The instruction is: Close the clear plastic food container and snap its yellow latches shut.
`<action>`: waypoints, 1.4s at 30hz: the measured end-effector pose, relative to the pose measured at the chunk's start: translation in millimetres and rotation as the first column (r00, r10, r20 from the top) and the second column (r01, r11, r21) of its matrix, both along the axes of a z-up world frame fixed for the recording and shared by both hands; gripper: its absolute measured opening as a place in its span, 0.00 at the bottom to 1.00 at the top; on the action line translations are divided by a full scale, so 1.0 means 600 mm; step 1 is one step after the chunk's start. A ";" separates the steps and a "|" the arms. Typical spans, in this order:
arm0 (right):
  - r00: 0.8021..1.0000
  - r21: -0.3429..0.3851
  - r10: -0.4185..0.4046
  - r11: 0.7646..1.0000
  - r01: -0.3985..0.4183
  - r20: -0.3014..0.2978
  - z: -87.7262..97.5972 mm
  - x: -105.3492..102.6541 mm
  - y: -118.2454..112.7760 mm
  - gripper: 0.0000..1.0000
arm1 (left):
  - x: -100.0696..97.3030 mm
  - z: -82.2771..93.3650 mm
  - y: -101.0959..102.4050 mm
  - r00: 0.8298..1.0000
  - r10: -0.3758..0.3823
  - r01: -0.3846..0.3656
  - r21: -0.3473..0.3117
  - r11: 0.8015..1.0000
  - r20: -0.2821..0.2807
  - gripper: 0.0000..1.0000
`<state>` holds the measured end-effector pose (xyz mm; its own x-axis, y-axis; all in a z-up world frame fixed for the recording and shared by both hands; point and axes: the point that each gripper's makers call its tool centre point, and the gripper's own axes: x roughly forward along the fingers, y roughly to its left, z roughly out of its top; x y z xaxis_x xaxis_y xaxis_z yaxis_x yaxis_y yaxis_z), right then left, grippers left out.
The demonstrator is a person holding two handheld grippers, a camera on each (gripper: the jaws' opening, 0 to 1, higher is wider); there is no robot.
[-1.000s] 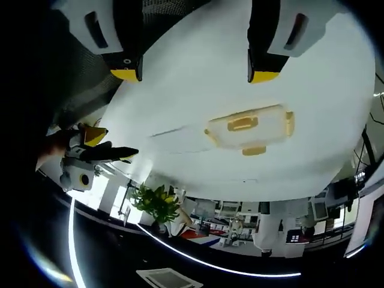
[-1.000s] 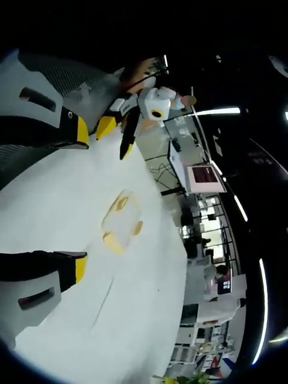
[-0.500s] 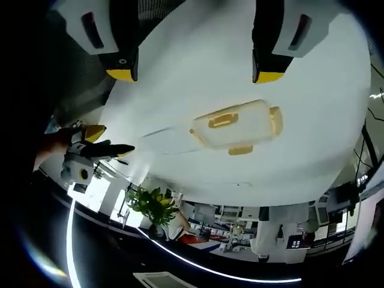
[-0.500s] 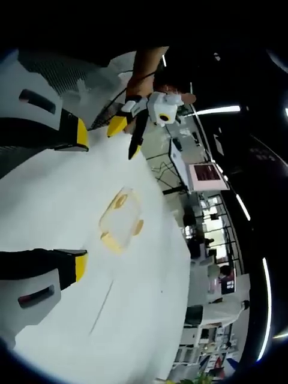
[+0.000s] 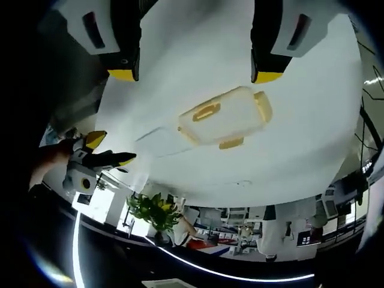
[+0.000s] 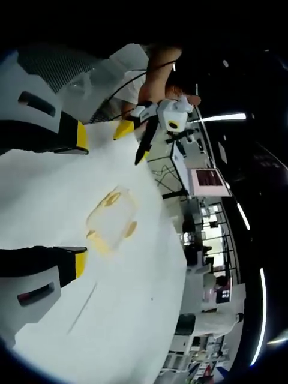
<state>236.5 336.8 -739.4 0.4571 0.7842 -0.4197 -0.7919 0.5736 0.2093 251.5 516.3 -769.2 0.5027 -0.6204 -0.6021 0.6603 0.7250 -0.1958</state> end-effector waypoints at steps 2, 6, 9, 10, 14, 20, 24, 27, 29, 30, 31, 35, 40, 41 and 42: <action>1.000 -0.016 0.021 1.000 -0.021 0.010 -0.001 0.007 0.004 0.61 | 0.010 0.002 0.002 1.000 -0.007 0.007 0.008 1.000 0.005 0.72; 0.998 -0.057 0.058 0.997 -0.057 0.022 -0.005 0.020 0.005 0.60 | 0.026 0.000 0.008 0.999 -0.031 0.030 0.039 0.999 0.015 0.72; 0.996 -0.089 0.081 0.993 -0.078 0.030 -0.010 0.031 0.004 0.58 | 0.034 -0.006 0.012 0.998 -0.059 0.058 0.064 0.996 0.010 0.70; 0.995 -0.094 0.089 0.992 -0.086 0.033 -0.010 0.034 0.005 0.57 | 0.036 -0.008 0.014 0.998 -0.063 0.062 0.075 0.995 0.013 0.70; 0.992 -0.129 0.119 0.985 -0.113 0.040 -0.015 0.049 0.009 0.55 | 0.049 -0.016 0.019 0.998 -0.067 0.065 0.091 0.994 0.010 0.69; 0.987 -0.141 0.158 0.978 -0.151 0.040 -0.018 0.068 0.024 0.58 | 0.054 -0.030 0.027 0.991 -0.133 0.130 0.168 0.977 0.006 0.63; 0.982 -0.177 0.183 0.969 -0.173 0.040 -0.024 0.079 0.028 0.56 | 0.063 -0.032 0.031 0.990 -0.143 0.141 0.172 0.975 0.001 0.64; 0.978 -0.227 0.207 0.953 -0.199 0.013 -0.038 0.087 0.027 0.52 | 0.077 -0.035 0.035 0.986 -0.168 0.164 0.199 0.966 0.004 0.64; 0.978 -0.230 0.207 0.952 -0.201 0.003 -0.043 0.095 0.032 0.51 | 0.088 -0.036 0.036 0.984 -0.177 0.173 0.210 0.962 0.004 0.64; 0.977 -0.227 0.211 0.952 -0.206 -0.002 -0.045 0.096 0.034 0.52 | 0.092 -0.037 0.037 0.983 -0.182 0.178 0.214 0.961 0.002 0.64; 0.977 -0.233 0.215 0.949 -0.211 -0.008 -0.049 0.098 0.035 0.52 | 0.097 -0.039 0.038 0.981 -0.196 0.190 0.224 0.956 0.002 0.63; 0.975 -0.256 0.224 0.941 -0.219 -0.013 -0.053 0.105 0.038 0.49 | 0.113 -0.041 0.039 0.974 -0.228 0.220 0.253 0.942 0.002 0.63; 0.960 -0.317 0.281 0.909 -0.270 -0.010 -0.063 0.114 0.043 0.51 | 0.133 -0.049 0.035 0.961 -0.277 0.267 0.284 0.921 -0.004 0.61; 0.957 -0.326 0.288 0.904 -0.278 -0.016 -0.066 0.115 0.044 0.51 | 0.136 -0.051 0.034 0.959 -0.285 0.274 0.291 0.917 -0.006 0.61; 0.955 -0.336 0.294 0.898 -0.286 -0.029 -0.070 0.116 0.044 0.51 | 0.138 -0.054 0.033 0.956 -0.293 0.283 0.296 0.912 -0.011 0.61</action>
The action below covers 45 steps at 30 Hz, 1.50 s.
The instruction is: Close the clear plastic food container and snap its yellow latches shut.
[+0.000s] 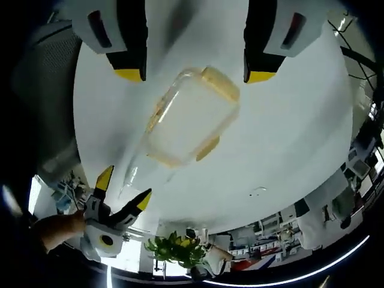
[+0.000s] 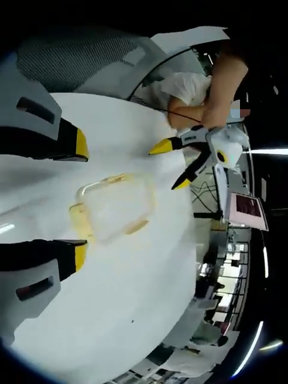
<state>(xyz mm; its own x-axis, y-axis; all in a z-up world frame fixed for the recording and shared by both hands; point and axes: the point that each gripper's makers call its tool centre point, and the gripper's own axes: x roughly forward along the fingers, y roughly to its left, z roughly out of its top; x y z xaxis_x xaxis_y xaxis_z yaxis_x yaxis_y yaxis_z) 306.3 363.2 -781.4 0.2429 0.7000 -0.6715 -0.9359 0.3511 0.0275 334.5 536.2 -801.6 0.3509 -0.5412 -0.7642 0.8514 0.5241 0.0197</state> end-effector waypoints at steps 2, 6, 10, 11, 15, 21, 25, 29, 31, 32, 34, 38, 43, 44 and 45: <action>1.000 -0.018 -0.003 1.000 0.002 -0.009 -0.004 0.008 0.002 0.49 | 0.006 -0.006 0.001 0.999 -0.034 0.034 0.027 0.999 -0.005 0.61; 1.000 -0.037 0.004 0.999 -0.005 -0.009 -0.006 0.022 0.004 0.49 | 0.016 -0.009 0.001 0.999 -0.048 0.048 0.029 0.998 -0.014 0.62; 1.000 -0.051 -0.005 0.999 0.005 -0.012 -0.009 0.032 0.003 0.49 | 0.019 -0.016 0.002 0.994 -0.110 0.111 0.076 0.991 -0.011 0.61; 1.000 -0.062 0.001 0.998 -0.002 -0.008 -0.011 0.034 0.002 0.49 | 0.021 -0.018 0.003 0.993 -0.120 0.121 0.084 0.989 -0.012 0.61; 1.000 -0.105 0.023 0.994 -0.023 -0.004 -0.025 0.041 0.002 0.50 | 0.032 -0.024 0.009 0.989 -0.145 0.146 0.113 0.983 -0.014 0.58; 0.997 -0.187 0.081 0.979 -0.080 -0.001 -0.050 0.054 0.005 0.52 | 0.054 -0.031 0.007 0.985 -0.171 0.173 0.132 0.976 -0.022 0.57; 0.995 -0.215 0.103 0.971 -0.103 -0.010 -0.059 0.063 0.009 0.51 | 0.065 -0.039 0.009 0.974 -0.225 0.227 0.173 0.958 -0.030 0.55; 0.990 -0.248 0.141 0.958 -0.142 -0.024 -0.066 0.069 0.008 0.49 | 0.070 -0.035 -0.001 0.955 -0.296 0.294 0.197 0.935 -0.021 0.55; 0.989 -0.247 0.146 0.957 -0.150 -0.034 -0.067 0.070 0.010 0.47 | 0.072 -0.034 -0.003 0.948 -0.318 0.317 0.208 0.925 -0.027 0.54; 0.988 -0.251 0.151 0.956 -0.155 -0.036 -0.067 0.070 0.010 0.48 | 0.071 -0.035 -0.003 0.943 -0.331 0.330 0.214 0.919 -0.031 0.54; 0.985 -0.269 0.164 0.947 -0.173 -0.054 -0.072 0.067 0.008 0.48 | 0.069 -0.038 -0.002 0.932 -0.361 0.361 0.231 0.903 -0.046 0.53; 0.979 -0.286 0.186 0.937 -0.201 -0.079 -0.079 0.060 0.009 0.47 | 0.060 -0.042 -0.004 0.910 -0.408 0.412 0.250 0.876 -0.072 0.49; 0.974 -0.319 0.209 0.920 -0.226 -0.089 -0.091 0.056 0.011 0.48 | 0.053 -0.050 -0.010 0.887 -0.454 0.458 0.281 0.843 -0.086 0.48; 0.973 -0.322 0.211 0.919 -0.229 -0.089 -0.091 0.056 0.011 0.48 | 0.052 -0.054 -0.009 0.879 -0.468 0.473 0.289 0.832 -0.091 0.48; 0.972 -0.324 0.216 0.917 -0.233 -0.089 -0.091 0.057 0.012 0.47 | 0.054 -0.056 -0.008 0.874 -0.478 0.481 0.302 0.823 -0.091 0.48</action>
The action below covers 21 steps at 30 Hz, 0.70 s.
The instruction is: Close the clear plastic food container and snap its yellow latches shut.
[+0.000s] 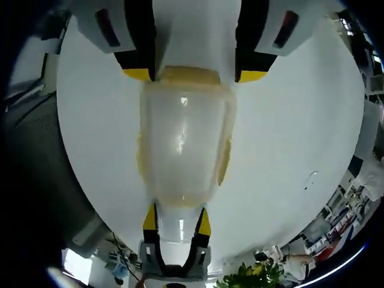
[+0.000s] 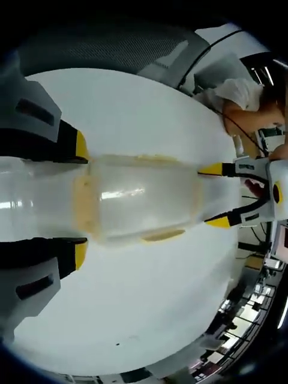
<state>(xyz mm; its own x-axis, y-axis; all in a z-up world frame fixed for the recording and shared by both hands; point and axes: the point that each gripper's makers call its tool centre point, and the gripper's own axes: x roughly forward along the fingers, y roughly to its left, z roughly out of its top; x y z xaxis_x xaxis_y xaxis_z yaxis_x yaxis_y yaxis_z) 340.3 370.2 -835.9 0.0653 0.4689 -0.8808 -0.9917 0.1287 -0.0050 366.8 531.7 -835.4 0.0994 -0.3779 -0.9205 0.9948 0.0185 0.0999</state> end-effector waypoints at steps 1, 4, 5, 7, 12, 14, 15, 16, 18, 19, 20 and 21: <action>1.000 -0.007 0.002 1.000 -0.002 -0.003 -0.002 0.002 0.001 0.47 | 0.002 -0.002 0.000 1.000 -0.009 0.009 0.013 1.000 0.008 0.48; 1.000 -0.037 0.012 0.999 -0.013 -0.007 -0.010 0.003 0.001 0.44 | 0.001 -0.008 -0.005 1.000 -0.011 0.012 0.020 1.000 -0.007 0.47; 1.000 -0.050 0.017 0.999 -0.017 -0.004 -0.013 0.004 -0.001 0.44 | 0.000 -0.009 -0.005 1.000 -0.019 0.019 0.029 0.999 -0.009 0.45; 1.000 -0.080 0.030 0.996 -0.030 -0.006 -0.021 0.005 -0.003 0.43 | -0.009 -0.010 -0.003 0.999 -0.030 0.032 0.039 0.999 -0.039 0.37; 0.999 -0.098 0.051 0.994 -0.052 -0.013 -0.023 0.009 0.003 0.39 | -0.008 -0.010 -0.002 0.998 -0.024 0.026 0.034 0.999 -0.050 0.35; 0.998 -0.103 0.062 0.993 -0.063 -0.015 -0.023 0.010 0.003 0.38 | -0.008 -0.011 -0.002 0.998 -0.017 0.019 0.030 0.999 -0.060 0.35; 0.998 -0.110 0.065 0.992 -0.067 -0.015 -0.024 0.011 0.004 0.38 | -0.007 -0.012 -0.001 0.998 -0.016 0.018 0.028 0.999 -0.064 0.35; 0.998 -0.118 0.067 0.991 -0.068 -0.016 -0.024 0.012 0.005 0.38 | -0.007 -0.012 -0.001 0.998 -0.016 0.018 0.028 0.999 -0.065 0.35; 0.999 -0.147 0.043 0.988 -0.045 -0.021 -0.025 0.012 0.007 0.38 | -0.005 -0.013 0.000 0.998 -0.033 0.035 0.036 0.999 -0.060 0.34; 0.999 -0.159 0.048 0.986 -0.050 -0.020 -0.025 0.012 0.007 0.38 | -0.005 -0.013 -0.001 0.998 -0.030 0.033 0.037 0.999 -0.061 0.34; 0.997 -0.178 0.068 0.981 -0.071 -0.019 -0.025 0.011 0.006 0.39 | -0.004 -0.014 -0.001 0.997 -0.024 0.026 0.039 0.999 -0.069 0.34; 0.997 -0.193 0.075 0.978 -0.077 -0.022 -0.026 0.011 0.006 0.39 | -0.003 -0.014 -0.001 0.997 -0.020 0.023 0.038 0.999 -0.073 0.35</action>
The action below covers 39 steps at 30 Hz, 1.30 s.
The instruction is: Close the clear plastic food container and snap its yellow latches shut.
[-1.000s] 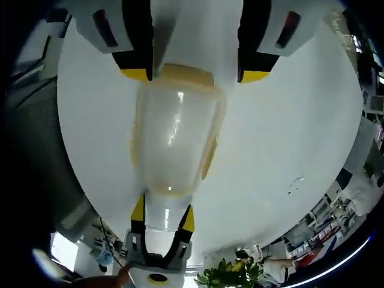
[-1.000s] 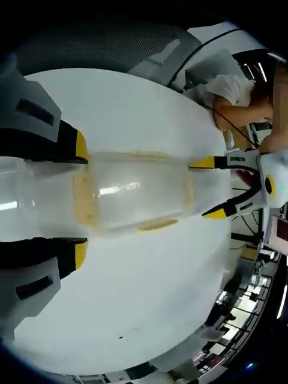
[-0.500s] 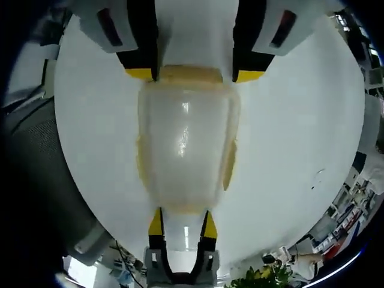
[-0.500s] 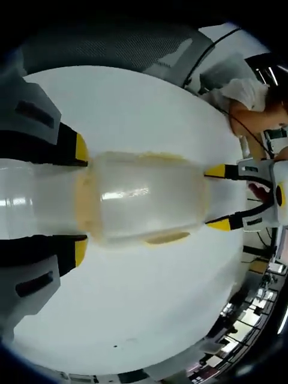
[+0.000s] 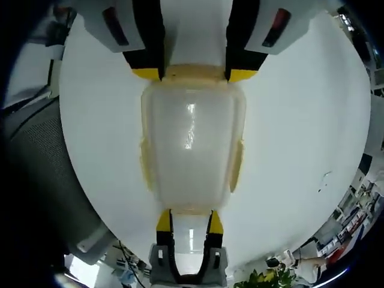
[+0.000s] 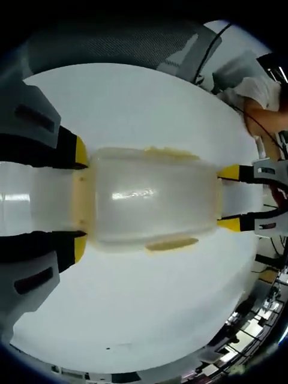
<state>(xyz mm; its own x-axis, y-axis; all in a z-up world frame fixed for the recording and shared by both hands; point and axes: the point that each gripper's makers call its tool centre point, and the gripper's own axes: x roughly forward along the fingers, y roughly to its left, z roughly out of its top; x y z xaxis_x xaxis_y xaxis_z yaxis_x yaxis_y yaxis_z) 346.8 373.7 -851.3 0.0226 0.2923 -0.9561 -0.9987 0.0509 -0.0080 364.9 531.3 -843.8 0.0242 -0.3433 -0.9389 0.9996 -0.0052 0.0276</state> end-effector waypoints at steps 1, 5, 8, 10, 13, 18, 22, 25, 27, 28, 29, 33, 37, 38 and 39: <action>1.000 -0.014 0.015 1.000 -0.015 -0.001 -0.001 0.000 0.001 0.39 | -0.001 0.000 -0.001 1.000 -0.012 0.012 -0.003 1.000 0.001 0.35; 1.000 -0.037 0.025 0.999 -0.025 -0.002 -0.002 -0.001 -0.001 0.40 | 0.001 -0.003 -0.003 1.000 0.001 -0.001 0.019 1.000 -0.002 0.35; 0.999 -0.031 0.036 0.999 -0.036 -0.001 -0.001 -0.001 -0.004 0.40 | 0.003 -0.004 0.000 1.000 0.005 -0.005 0.039 0.999 0.000 0.35; 0.999 -0.027 0.040 0.999 -0.040 -0.001 -0.001 0.000 -0.003 0.40 | 0.005 -0.005 0.002 1.000 0.004 -0.004 0.046 0.999 -0.001 0.35; 0.999 -0.030 0.042 0.999 -0.042 -0.004 -0.001 0.002 -0.002 0.39 | 0.004 -0.005 0.003 1.000 -0.001 0.001 0.039 0.999 -0.001 0.35; 1.000 0.011 0.025 1.000 -0.025 -0.004 0.001 0.002 -0.007 0.38 | 0.002 -0.007 0.003 0.999 0.036 -0.037 0.050 0.998 0.008 0.34; 0.999 0.011 0.034 0.999 -0.034 -0.003 0.000 0.001 -0.004 0.37 | -0.001 -0.010 0.001 0.999 0.047 -0.048 0.130 0.990 0.013 0.34; 1.000 0.037 0.029 0.999 -0.029 -0.007 0.002 0.004 -0.006 0.37 | -0.001 -0.009 0.003 0.998 0.064 -0.064 0.112 0.992 0.001 0.34; 0.999 0.048 0.044 0.998 -0.044 -0.007 0.002 0.007 -0.006 0.37 | -0.002 -0.007 0.005 0.997 0.077 -0.077 0.069 0.995 -0.004 0.33; 0.999 0.047 0.050 0.998 -0.050 -0.005 0.002 0.007 -0.005 0.37 | -0.003 -0.007 0.006 0.996 0.084 -0.083 0.070 0.994 -0.003 0.33; 0.998 0.046 0.058 0.997 -0.058 0.003 0.003 0.007 -0.003 0.37 | -0.007 -0.008 0.006 0.996 0.085 -0.084 0.079 0.993 -0.001 0.33; 0.996 0.054 0.082 0.995 -0.084 0.037 0.013 0.006 0.000 0.37 | -0.015 -0.002 0.007 0.995 0.092 -0.095 0.117 0.989 0.030 0.34; 0.996 0.083 0.085 0.993 -0.087 0.024 0.021 0.003 -0.004 0.37 | -0.016 0.014 0.007 0.995 0.099 -0.101 0.094 0.990 0.032 0.34; 0.996 0.091 0.083 0.992 -0.084 0.019 0.023 0.002 -0.004 0.37 | -0.017 0.019 0.005 0.995 0.096 -0.099 0.096 0.991 0.034 0.34; 0.996 0.095 0.083 0.992 -0.084 0.017 0.023 0.003 -0.004 0.37 | -0.017 0.023 0.005 0.995 0.092 -0.096 0.097 0.991 0.038 0.34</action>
<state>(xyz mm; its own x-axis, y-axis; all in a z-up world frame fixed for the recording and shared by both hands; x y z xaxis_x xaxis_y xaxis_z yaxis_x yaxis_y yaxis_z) 348.4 371.3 -837.3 0.0066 0.3833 -0.9236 -0.9993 -0.0315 -0.0202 354.8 534.2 -830.0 0.0841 -0.2434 -0.9663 0.9943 0.0845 0.0653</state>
